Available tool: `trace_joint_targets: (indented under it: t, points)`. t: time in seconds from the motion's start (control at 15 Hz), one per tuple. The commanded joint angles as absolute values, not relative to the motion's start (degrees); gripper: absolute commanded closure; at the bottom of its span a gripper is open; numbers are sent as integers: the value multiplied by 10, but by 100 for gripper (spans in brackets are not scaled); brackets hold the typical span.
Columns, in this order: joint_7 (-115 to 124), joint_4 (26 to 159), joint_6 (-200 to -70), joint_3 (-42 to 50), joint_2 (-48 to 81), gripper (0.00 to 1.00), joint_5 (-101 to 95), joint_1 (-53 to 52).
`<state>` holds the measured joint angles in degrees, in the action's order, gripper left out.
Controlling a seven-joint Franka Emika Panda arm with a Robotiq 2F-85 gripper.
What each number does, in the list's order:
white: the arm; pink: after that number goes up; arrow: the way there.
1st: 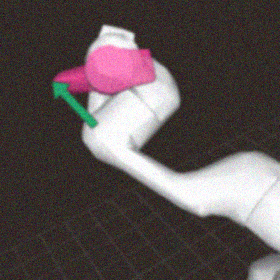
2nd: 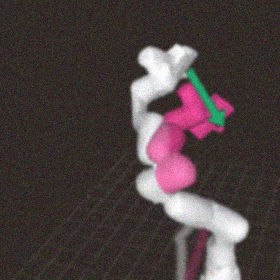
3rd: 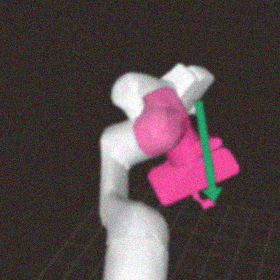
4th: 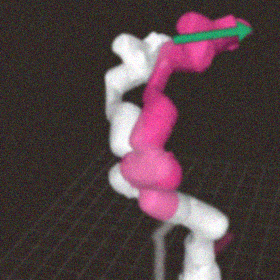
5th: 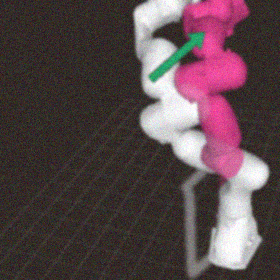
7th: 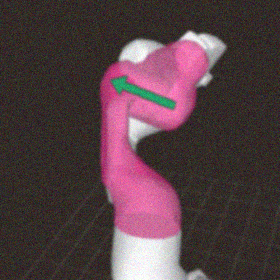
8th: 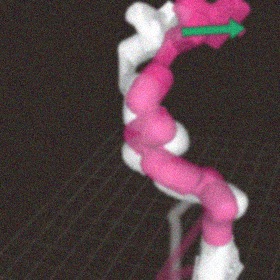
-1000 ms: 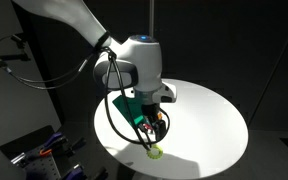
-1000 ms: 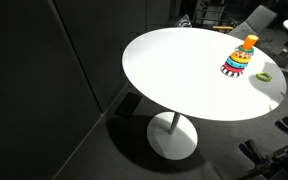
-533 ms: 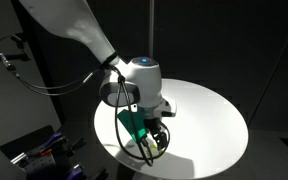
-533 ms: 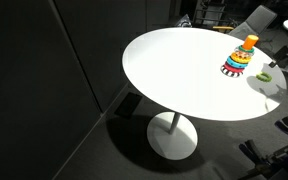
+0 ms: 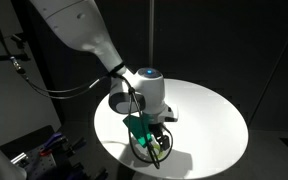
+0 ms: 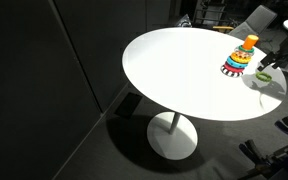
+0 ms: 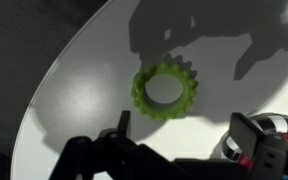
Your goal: Put the yellow ring on the orange stand
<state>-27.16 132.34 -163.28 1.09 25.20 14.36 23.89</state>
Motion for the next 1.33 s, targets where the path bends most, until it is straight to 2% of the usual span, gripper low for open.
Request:
trace_joint_targets:
  t: [0.0, 1.27]
  points:
    - [-268, 1294, -1637, 1, 280, 0, 125, 254]
    - [-234, 1271, -1639, 28, 322, 0, 37, 232]
